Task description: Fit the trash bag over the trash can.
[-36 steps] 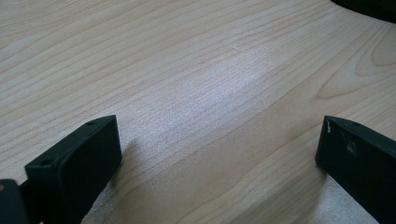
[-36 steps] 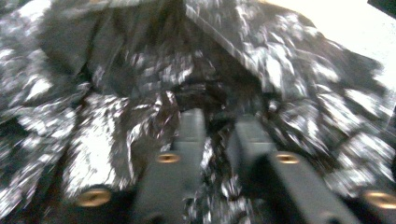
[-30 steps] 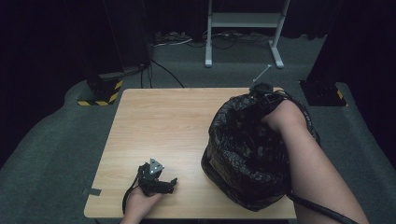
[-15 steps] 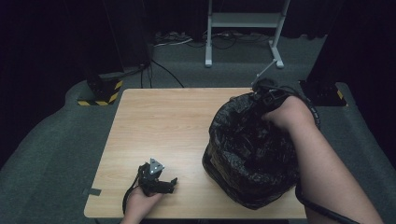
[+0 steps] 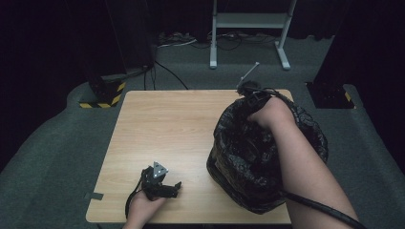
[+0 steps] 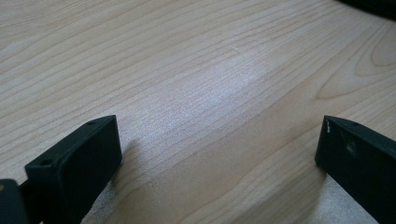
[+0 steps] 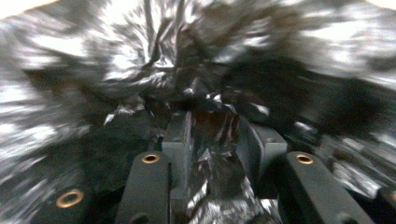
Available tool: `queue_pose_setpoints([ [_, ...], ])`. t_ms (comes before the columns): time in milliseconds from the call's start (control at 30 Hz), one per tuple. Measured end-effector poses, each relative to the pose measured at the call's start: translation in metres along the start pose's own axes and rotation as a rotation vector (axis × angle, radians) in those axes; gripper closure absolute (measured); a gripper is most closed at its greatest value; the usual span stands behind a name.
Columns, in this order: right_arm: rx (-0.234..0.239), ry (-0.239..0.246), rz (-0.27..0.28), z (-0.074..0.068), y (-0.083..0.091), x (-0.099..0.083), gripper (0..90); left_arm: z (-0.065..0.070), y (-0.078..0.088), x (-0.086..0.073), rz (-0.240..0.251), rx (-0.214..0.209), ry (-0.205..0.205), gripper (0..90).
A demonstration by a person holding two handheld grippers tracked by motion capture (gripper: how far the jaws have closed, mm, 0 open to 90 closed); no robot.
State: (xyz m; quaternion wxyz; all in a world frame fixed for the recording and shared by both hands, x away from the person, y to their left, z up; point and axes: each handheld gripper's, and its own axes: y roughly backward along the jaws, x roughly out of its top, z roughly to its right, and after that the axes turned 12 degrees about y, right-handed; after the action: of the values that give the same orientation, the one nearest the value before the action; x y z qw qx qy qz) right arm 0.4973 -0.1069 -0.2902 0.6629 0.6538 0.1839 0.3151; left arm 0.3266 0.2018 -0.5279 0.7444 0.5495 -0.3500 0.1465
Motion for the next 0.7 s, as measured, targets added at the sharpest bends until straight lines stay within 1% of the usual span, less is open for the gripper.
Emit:
queue_pose_setpoints([
  [33,0.006,0.001,-0.003,-0.001,-0.009,0.001,63.3,0.000,0.000,0.000,0.000,0.000,-0.003,0.6],
  [133,0.015,-0.005,-0.002,-0.002,-0.017,0.001,60.4,0.000,0.000,0.000,0.001,0.000,0.000,0.6],
  [167,0.014,-0.002,0.000,-0.001,-0.016,0.000,58.1,0.000,0.000,0.000,0.001,0.000,0.000,0.6],
  [200,0.014,-0.002,0.000,-0.001,-0.016,0.000,58.1,0.000,0.000,0.000,0.001,0.000,0.000,0.6],
  [233,0.006,-0.006,0.015,0.001,-0.004,-0.004,57.5,0.000,0.000,0.000,0.001,0.000,0.001,0.6],
  [267,0.002,-0.011,0.023,0.004,0.002,-0.006,57.5,0.000,0.000,0.000,0.001,0.000,0.001,0.6],
  [300,-0.010,-0.022,0.035,0.008,0.013,-0.010,57.5,0.000,0.000,0.000,0.002,0.000,0.001,0.6],
  [333,-0.021,-0.026,0.038,0.010,0.020,-0.013,57.5,0.000,0.000,0.000,0.002,0.001,0.001,0.6],
  [400,-0.057,-0.051,0.053,0.020,0.038,-0.023,57.7,0.000,0.000,0.000,0.003,0.002,0.001,0.6],
  [433,-0.070,-0.061,0.056,0.024,0.043,-0.027,57.9,0.000,0.000,0.000,0.003,0.002,-0.001,0.6],
  [467,-0.070,-0.061,0.056,0.024,0.043,-0.027,57.9,0.000,0.000,0.000,0.003,0.002,-0.001,0.6],
  [500,-0.104,-0.086,0.052,0.035,0.050,-0.037,58.0,0.001,0.000,-0.001,0.004,0.001,0.004,0.6],
  [567,-0.132,-0.105,0.037,0.043,0.047,-0.045,57.9,0.001,0.000,-0.001,0.003,-0.001,0.005,0.6],
  [600,-0.132,-0.105,0.037,0.043,0.047,-0.045,57.9,0.001,0.000,-0.001,0.003,-0.001,0.005,0.6],
  [633,-0.135,-0.116,0.022,0.047,0.042,-0.050,59.0,0.001,0.000,-0.001,0.003,-0.001,0.005,0.6],
  [667,-0.127,-0.118,-0.002,0.050,0.033,-0.054,57.6,0.001,0.000,-0.001,0.003,-0.001,0.005,0.7],
  [700,-0.125,-0.108,-0.016,0.051,0.028,-0.057,57.4,0.001,0.000,-0.001,0.003,-0.001,0.005,0.6],
])
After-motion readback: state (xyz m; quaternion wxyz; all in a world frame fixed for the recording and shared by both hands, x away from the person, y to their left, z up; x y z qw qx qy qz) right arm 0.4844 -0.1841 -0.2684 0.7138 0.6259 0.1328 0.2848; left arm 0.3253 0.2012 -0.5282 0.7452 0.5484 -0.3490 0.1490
